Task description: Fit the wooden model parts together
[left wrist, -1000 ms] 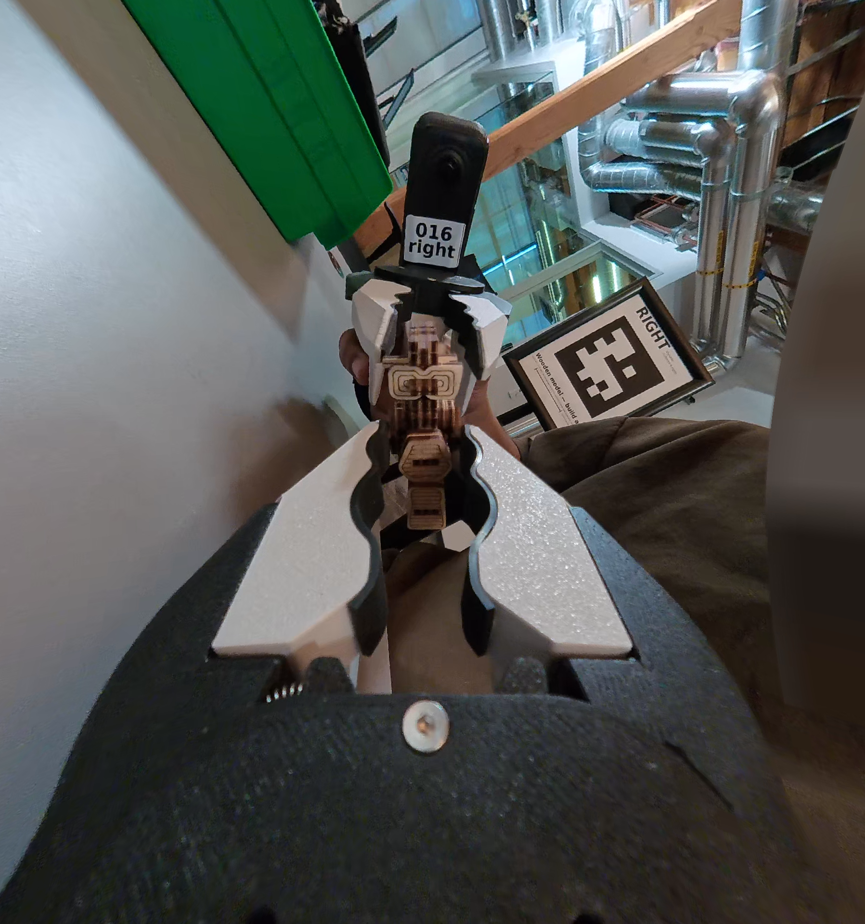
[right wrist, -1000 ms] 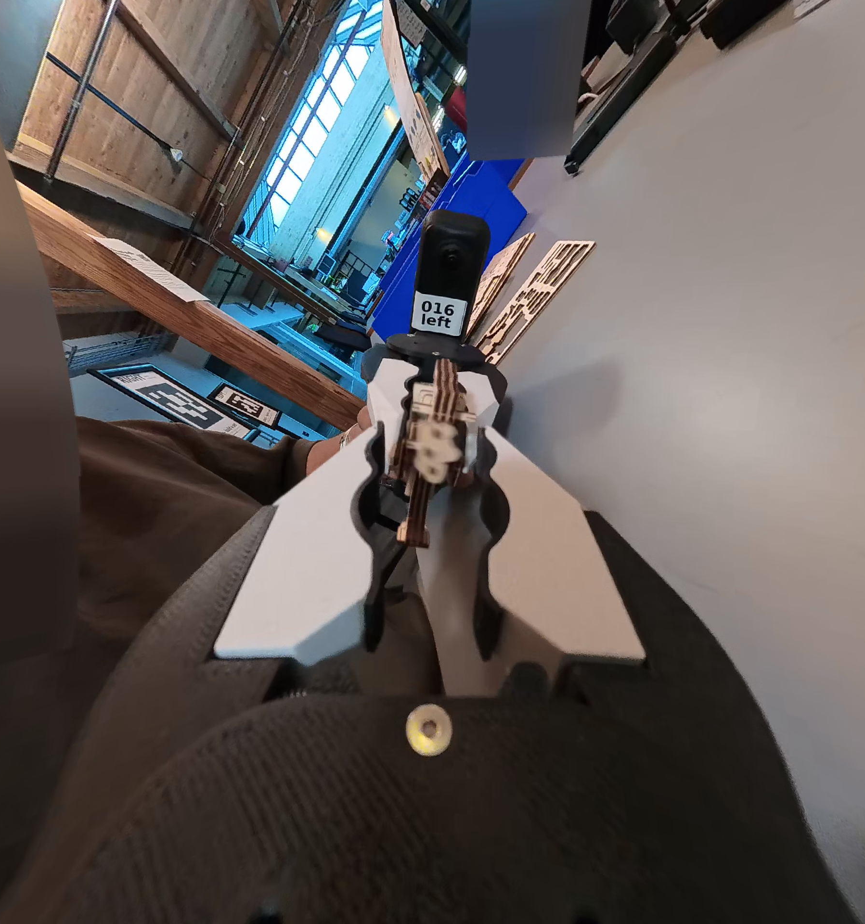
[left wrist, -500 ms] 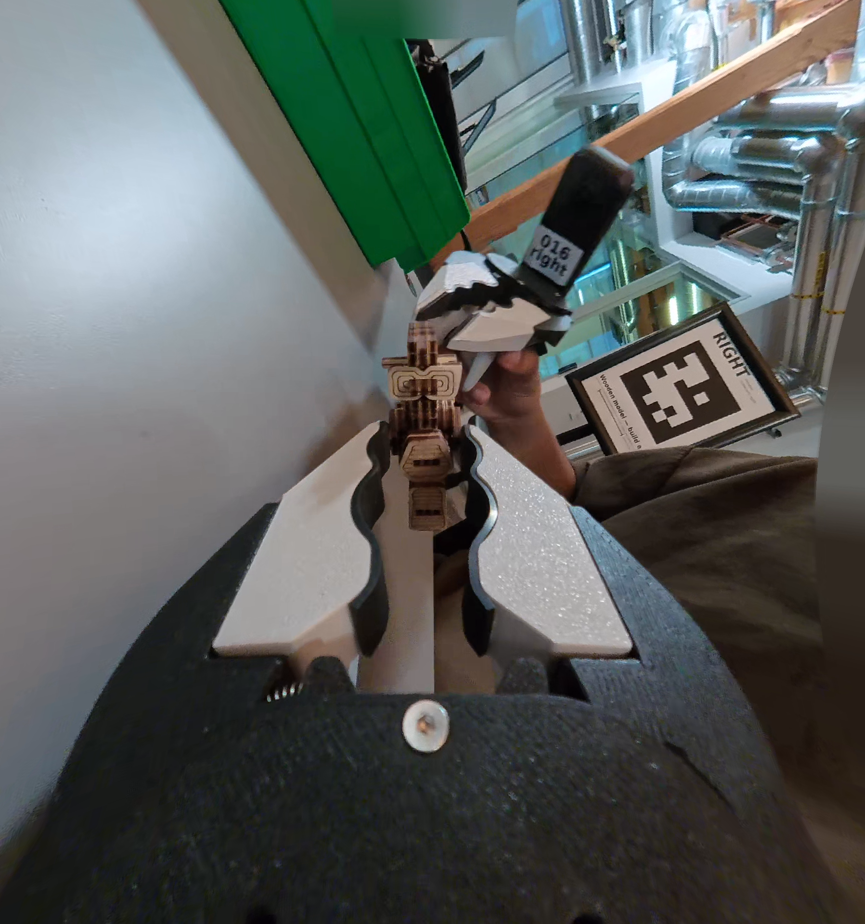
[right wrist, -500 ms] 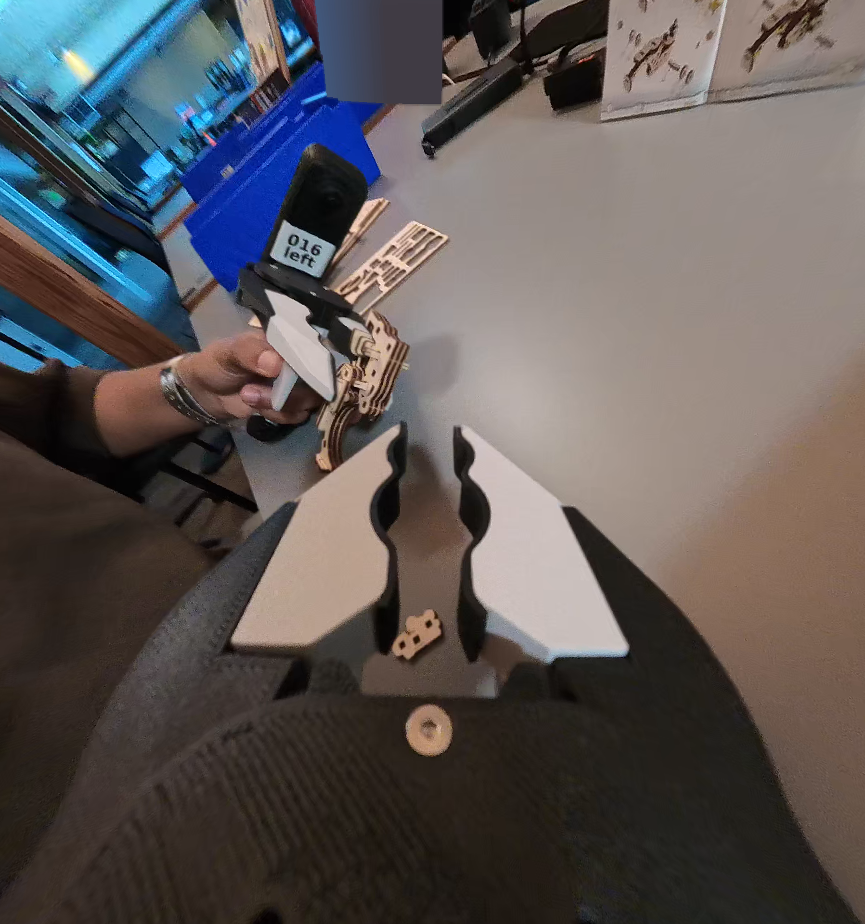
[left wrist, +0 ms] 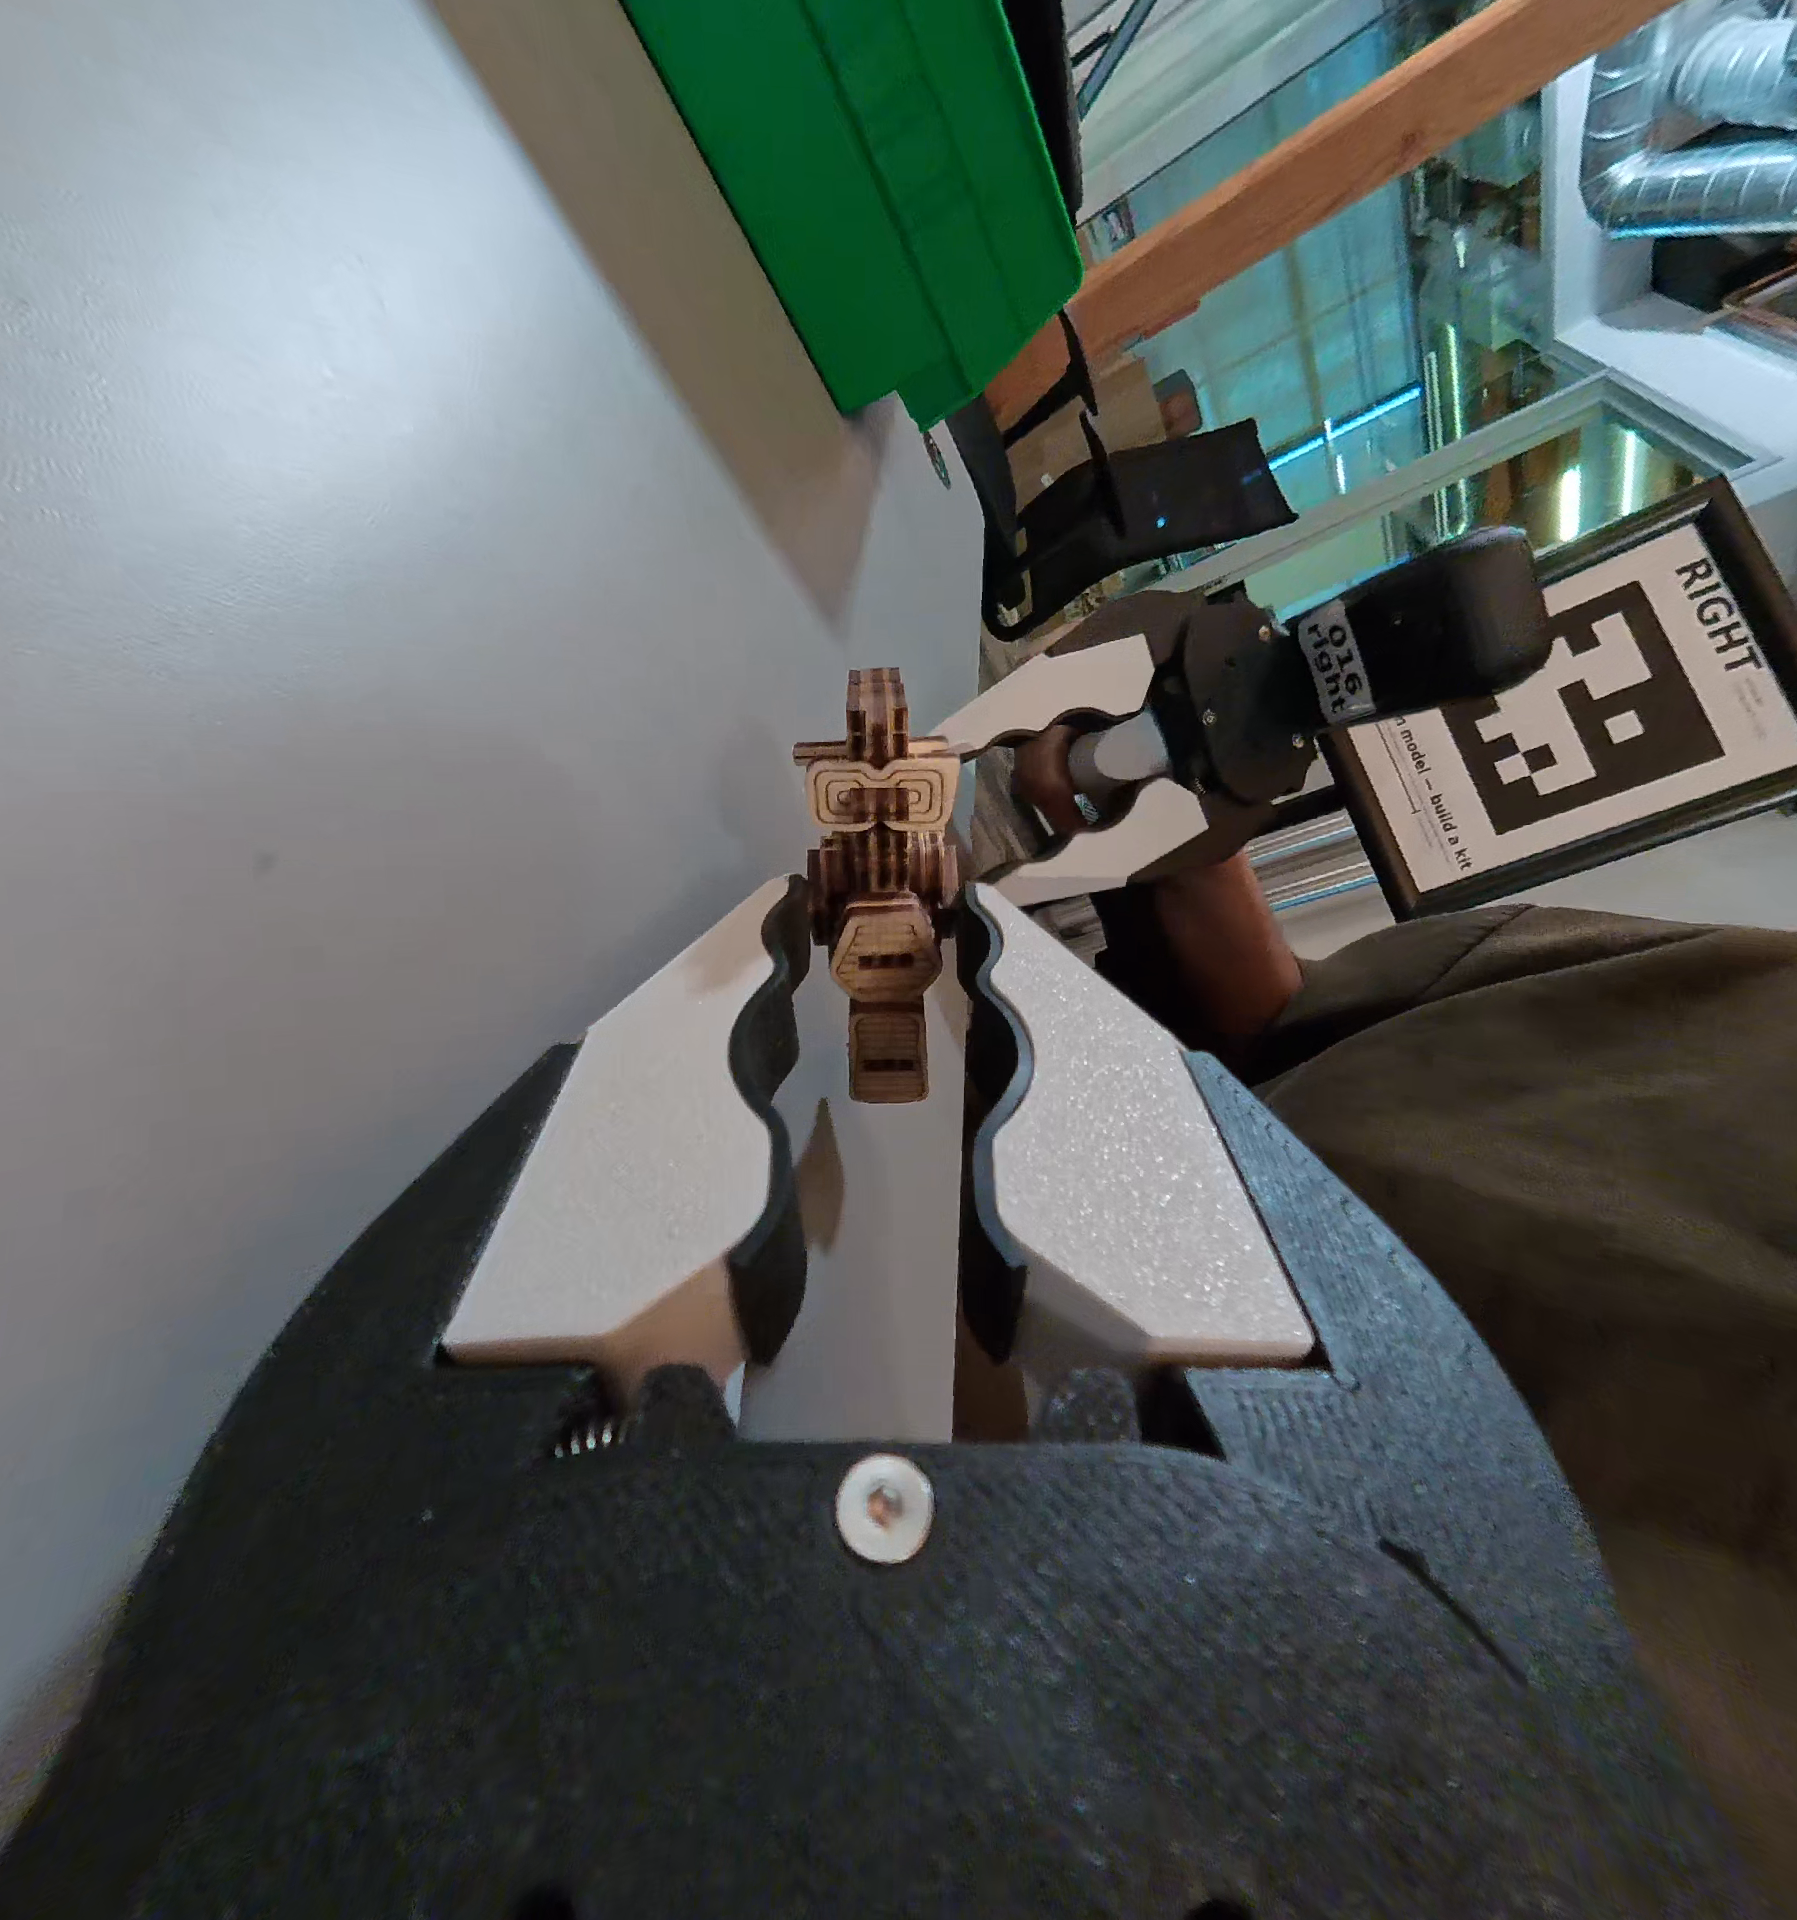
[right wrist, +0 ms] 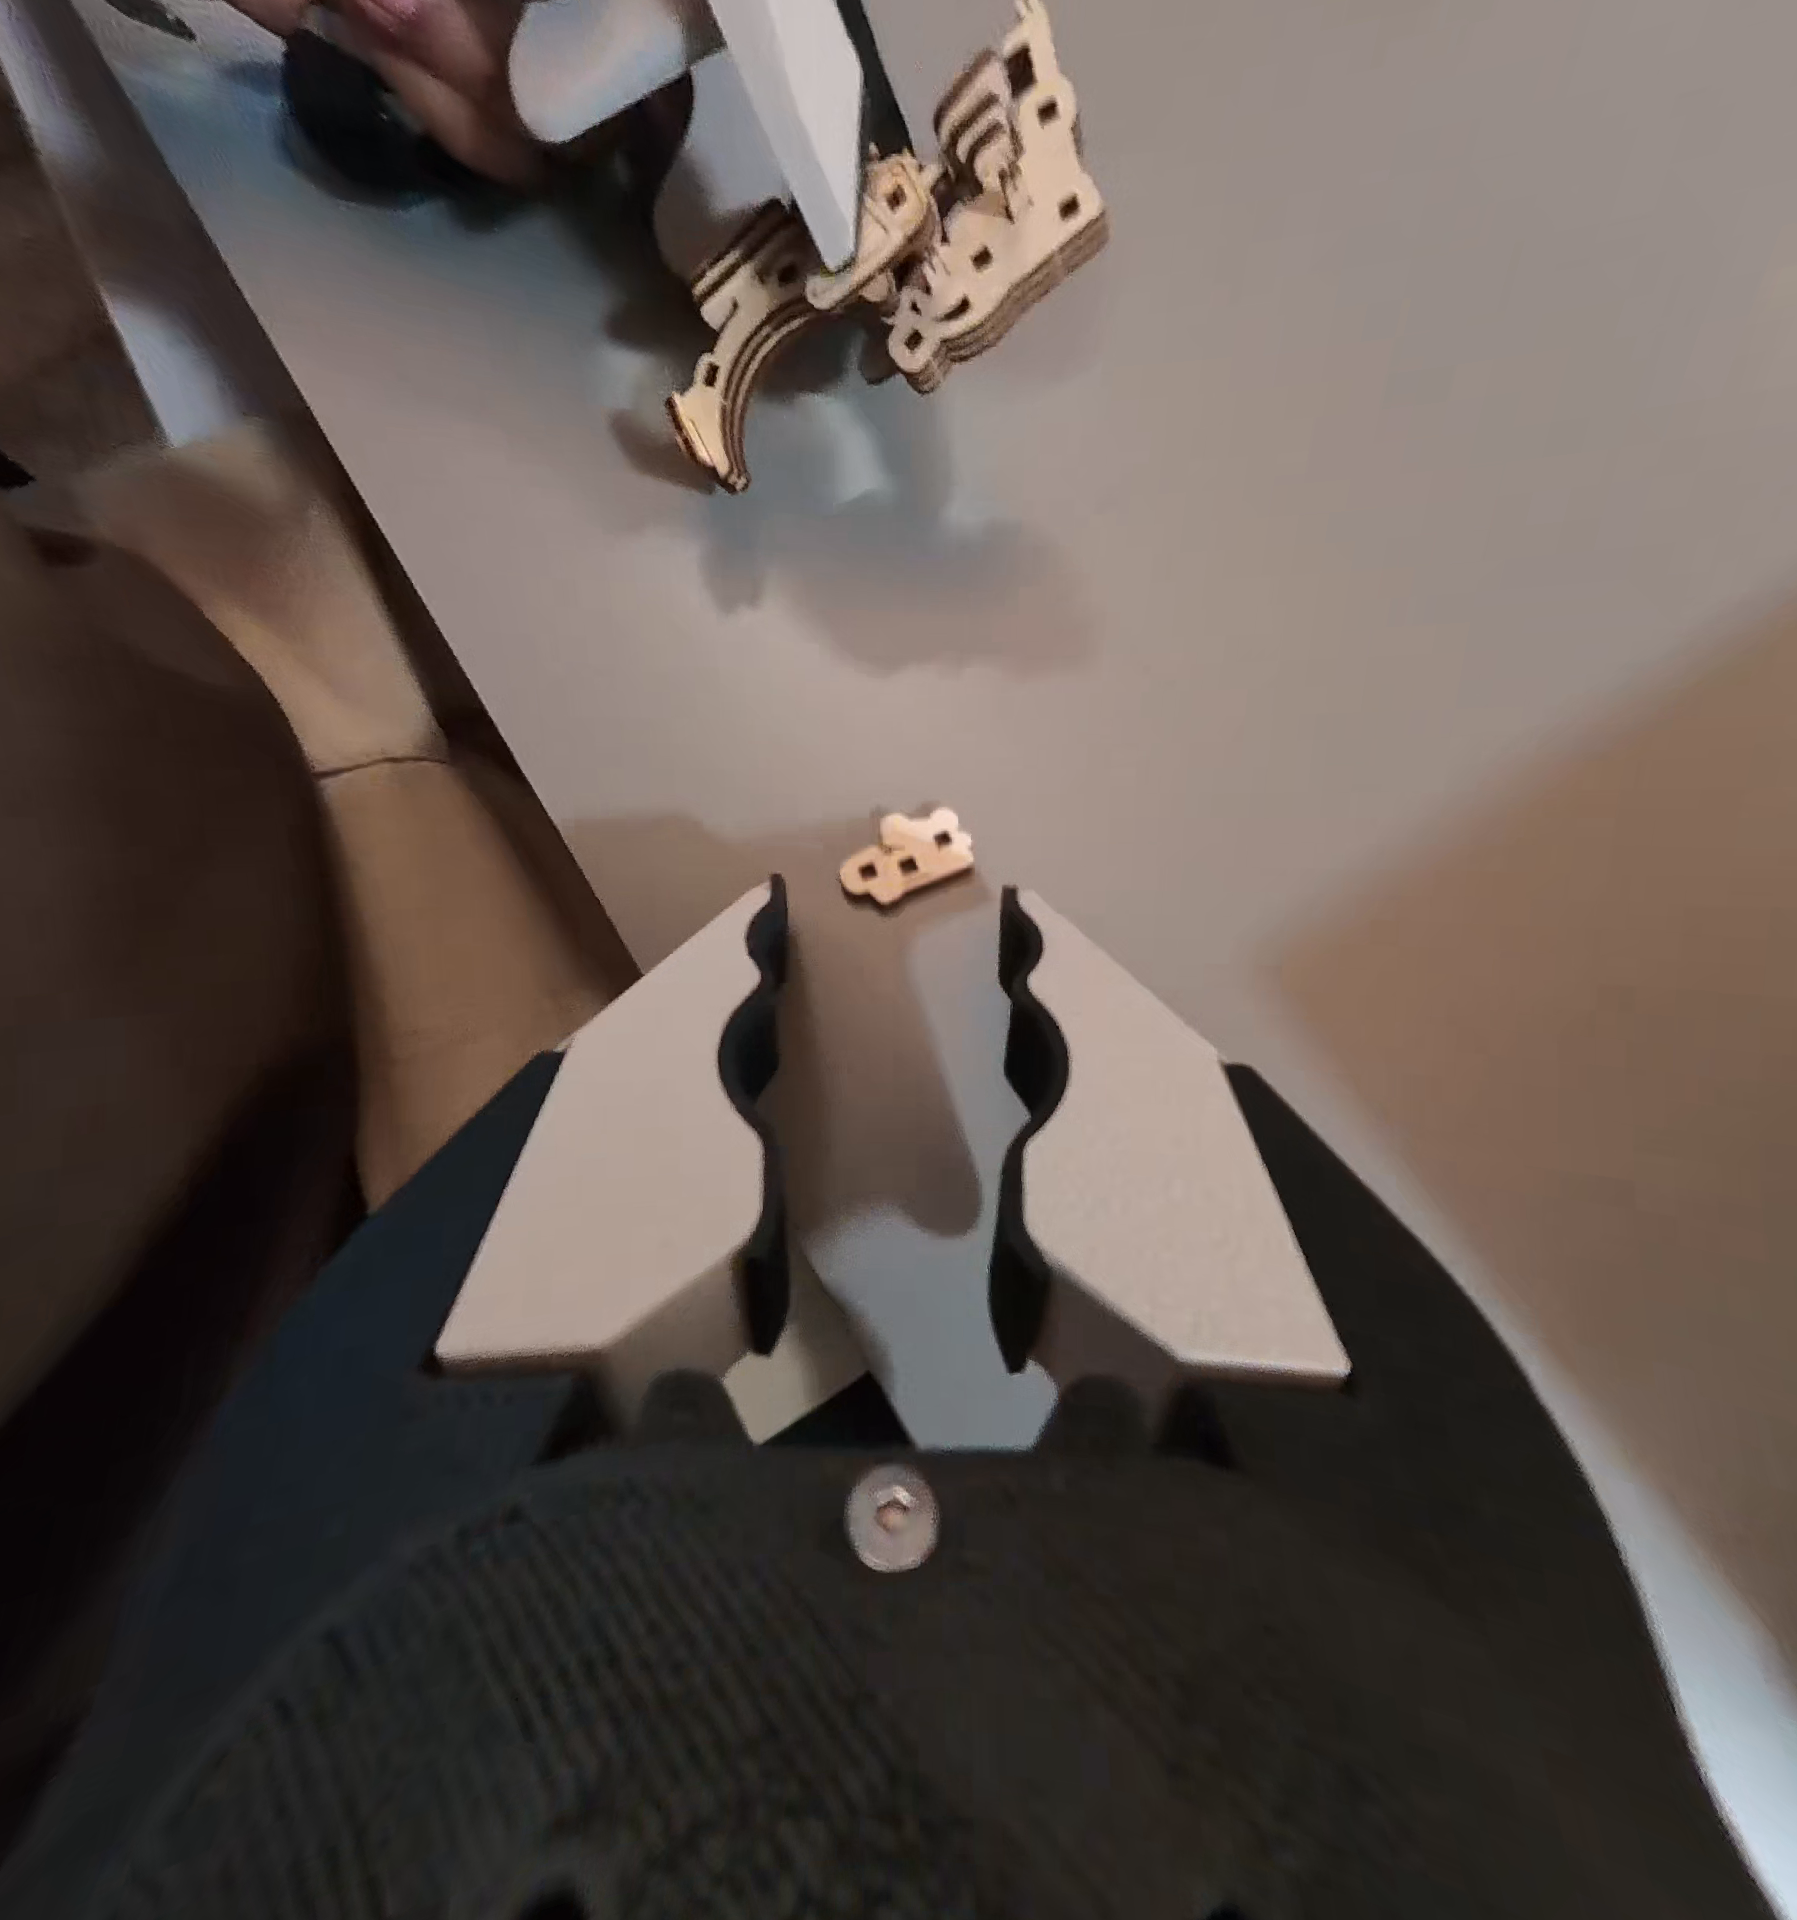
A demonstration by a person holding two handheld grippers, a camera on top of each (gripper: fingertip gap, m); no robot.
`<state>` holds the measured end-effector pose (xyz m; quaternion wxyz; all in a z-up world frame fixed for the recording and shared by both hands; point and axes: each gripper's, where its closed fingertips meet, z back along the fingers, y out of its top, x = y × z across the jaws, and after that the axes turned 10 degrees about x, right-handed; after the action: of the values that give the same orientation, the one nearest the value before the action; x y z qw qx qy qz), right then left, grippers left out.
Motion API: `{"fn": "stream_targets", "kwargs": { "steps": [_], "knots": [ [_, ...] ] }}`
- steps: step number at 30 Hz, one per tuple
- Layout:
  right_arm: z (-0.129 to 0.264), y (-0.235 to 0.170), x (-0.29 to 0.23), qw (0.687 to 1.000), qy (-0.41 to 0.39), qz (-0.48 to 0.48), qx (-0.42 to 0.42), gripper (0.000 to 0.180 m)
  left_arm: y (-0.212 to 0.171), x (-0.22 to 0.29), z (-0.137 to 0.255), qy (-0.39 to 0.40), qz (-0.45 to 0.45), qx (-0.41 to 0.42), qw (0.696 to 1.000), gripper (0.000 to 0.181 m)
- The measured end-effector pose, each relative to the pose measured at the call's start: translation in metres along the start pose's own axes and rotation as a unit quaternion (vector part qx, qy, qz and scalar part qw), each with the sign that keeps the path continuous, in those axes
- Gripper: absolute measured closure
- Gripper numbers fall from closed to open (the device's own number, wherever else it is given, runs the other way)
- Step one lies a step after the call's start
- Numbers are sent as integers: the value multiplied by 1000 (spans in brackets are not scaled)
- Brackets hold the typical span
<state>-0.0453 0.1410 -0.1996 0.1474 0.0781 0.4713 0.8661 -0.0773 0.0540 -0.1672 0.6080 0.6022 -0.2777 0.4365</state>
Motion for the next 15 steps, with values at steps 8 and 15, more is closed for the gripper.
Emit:
{"fn": "stream_targets", "kwargs": {
  "steps": [8, 15],
  "knots": [
    [-11, 4, 1, 998, 48, -39, 18, 163, -6, 0, -2, 1, -7, -18, 1000, 156],
    [-9, 30, 2, 998, 17, 13, 65, 162, -9, 2, -2, -3, -10, -25, 1000, 156]
  ]
}}
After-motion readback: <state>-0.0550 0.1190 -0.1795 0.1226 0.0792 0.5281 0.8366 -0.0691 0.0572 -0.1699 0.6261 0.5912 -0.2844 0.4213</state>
